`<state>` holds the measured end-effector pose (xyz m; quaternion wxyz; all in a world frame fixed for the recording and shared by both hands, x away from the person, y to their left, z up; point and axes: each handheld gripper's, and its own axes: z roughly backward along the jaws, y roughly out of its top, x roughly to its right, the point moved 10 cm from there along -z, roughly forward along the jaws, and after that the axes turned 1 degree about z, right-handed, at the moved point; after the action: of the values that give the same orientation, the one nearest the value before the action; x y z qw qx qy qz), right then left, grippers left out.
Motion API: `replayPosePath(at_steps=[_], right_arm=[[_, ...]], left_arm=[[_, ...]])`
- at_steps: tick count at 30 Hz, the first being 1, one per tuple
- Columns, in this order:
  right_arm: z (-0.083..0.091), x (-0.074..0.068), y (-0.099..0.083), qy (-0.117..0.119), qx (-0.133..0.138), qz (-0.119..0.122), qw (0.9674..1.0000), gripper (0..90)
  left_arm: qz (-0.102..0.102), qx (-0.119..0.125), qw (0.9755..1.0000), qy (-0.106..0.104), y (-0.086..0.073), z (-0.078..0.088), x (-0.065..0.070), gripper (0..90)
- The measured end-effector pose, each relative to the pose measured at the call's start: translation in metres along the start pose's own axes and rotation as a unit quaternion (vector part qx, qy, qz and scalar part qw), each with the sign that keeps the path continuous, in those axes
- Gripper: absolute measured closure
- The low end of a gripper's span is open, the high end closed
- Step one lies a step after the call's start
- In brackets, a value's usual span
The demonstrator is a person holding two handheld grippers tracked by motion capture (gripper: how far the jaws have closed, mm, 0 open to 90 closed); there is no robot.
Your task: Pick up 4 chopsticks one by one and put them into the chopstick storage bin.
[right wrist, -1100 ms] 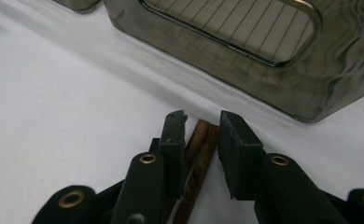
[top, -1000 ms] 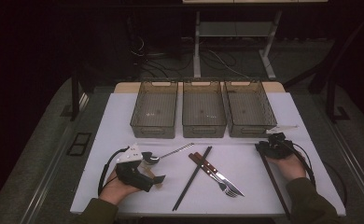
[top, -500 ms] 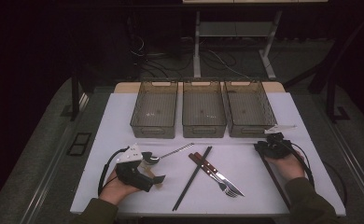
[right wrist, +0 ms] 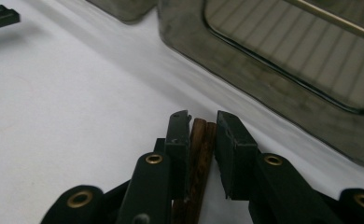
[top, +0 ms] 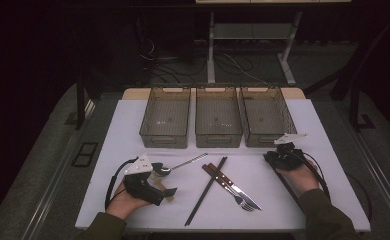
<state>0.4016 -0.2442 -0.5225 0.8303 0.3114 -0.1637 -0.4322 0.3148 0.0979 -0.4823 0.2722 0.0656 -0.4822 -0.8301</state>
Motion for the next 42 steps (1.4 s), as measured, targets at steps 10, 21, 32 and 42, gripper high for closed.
replayPosePath(at_steps=[10, 21, 32, 42], right_arm=[[-0.009, -0.014, 0.011, 0.013, 0.005, 0.018, 0.9997, 75.6], [-0.024, -0.033, 0.027, 0.03, 0.011, 0.041, 0.9986, 76.3], [-0.033, -0.043, 0.037, 0.041, 0.018, 0.048, 0.9978, 76.4], [-0.023, -0.044, 0.043, 0.063, 0.04, 0.028, 0.9969, 63.5]], left_arm=[[0.0, -0.001, 1.0, 0.0, 0.0, 0.0, 0.0, 0.0], [0.0, -0.002, 1.0, 0.0, 0.0, 0.001, 0.0, 0.0], [0.0, -0.001, 1.0, 0.001, -0.001, 0.001, 0.0, 0.0], [0.0, 0.001, 1.0, 0.001, 0.0, 0.0, 0.0, 0.0]])
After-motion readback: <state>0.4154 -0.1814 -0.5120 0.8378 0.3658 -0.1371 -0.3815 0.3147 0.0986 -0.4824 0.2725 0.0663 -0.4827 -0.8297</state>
